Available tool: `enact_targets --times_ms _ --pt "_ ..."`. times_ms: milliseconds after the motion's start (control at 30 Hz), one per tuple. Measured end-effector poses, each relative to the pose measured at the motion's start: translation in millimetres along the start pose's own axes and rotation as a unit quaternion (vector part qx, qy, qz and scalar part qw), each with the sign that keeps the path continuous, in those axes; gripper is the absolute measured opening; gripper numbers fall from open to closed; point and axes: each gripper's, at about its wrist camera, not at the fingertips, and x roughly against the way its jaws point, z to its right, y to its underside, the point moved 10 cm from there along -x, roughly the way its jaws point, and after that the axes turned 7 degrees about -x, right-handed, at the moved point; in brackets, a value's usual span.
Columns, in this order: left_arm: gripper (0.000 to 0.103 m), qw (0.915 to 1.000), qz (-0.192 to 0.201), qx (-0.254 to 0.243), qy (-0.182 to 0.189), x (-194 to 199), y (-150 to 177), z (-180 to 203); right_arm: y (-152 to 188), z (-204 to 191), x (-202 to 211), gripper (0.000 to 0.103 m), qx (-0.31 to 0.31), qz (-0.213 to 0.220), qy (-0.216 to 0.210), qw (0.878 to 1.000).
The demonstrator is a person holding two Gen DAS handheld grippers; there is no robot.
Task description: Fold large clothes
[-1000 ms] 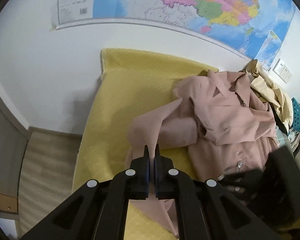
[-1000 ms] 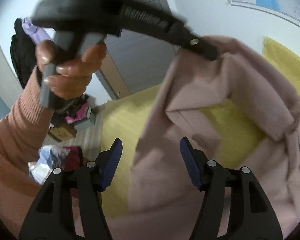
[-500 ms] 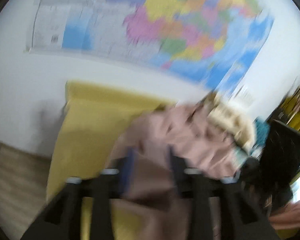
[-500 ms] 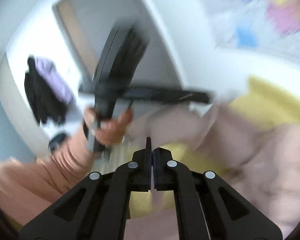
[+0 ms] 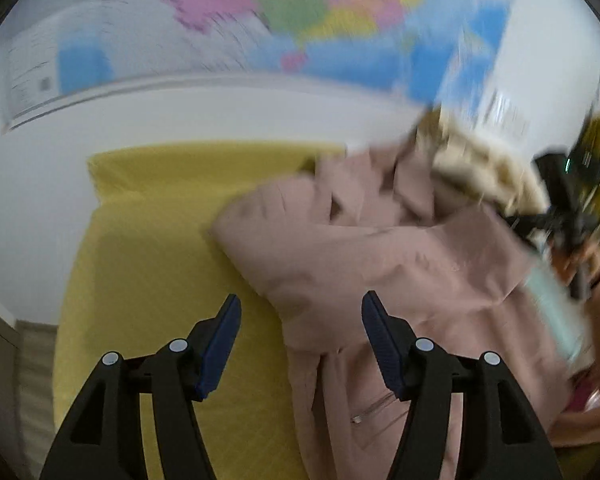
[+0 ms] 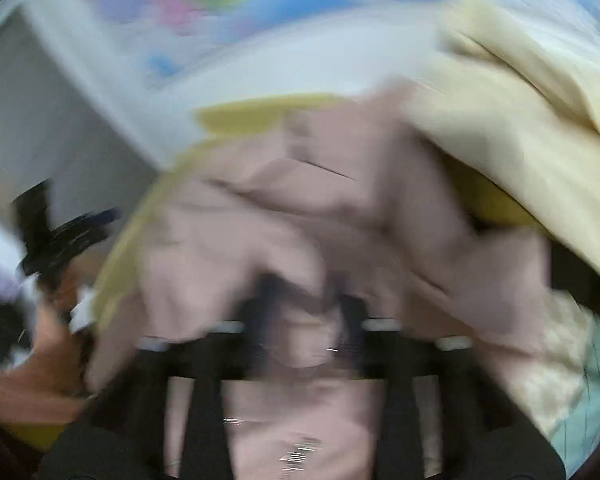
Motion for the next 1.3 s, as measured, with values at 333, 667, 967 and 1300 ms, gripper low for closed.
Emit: enact_targets --times_ms 333,667,967,1300 --pt "0.069 0.9969 -0.060 -0.031 -0.042 -52 21 10 51 14 39 0.075 0.009 0.063 -0.035 0.997" --pt "0.069 0.9968 -0.065 -0.002 -0.047 -60 24 7 62 -15 -37 0.079 0.035 0.021 -0.008 0.999" --pt "0.069 0.9971 -0.062 0.000 -0.044 -59 27 7 48 -16 2 0.018 0.023 0.048 -0.032 0.998" --pt "0.070 0.9997 -0.004 0.010 -0.021 -20 5 7 50 54 38 0.045 0.040 0.012 0.176 0.983"
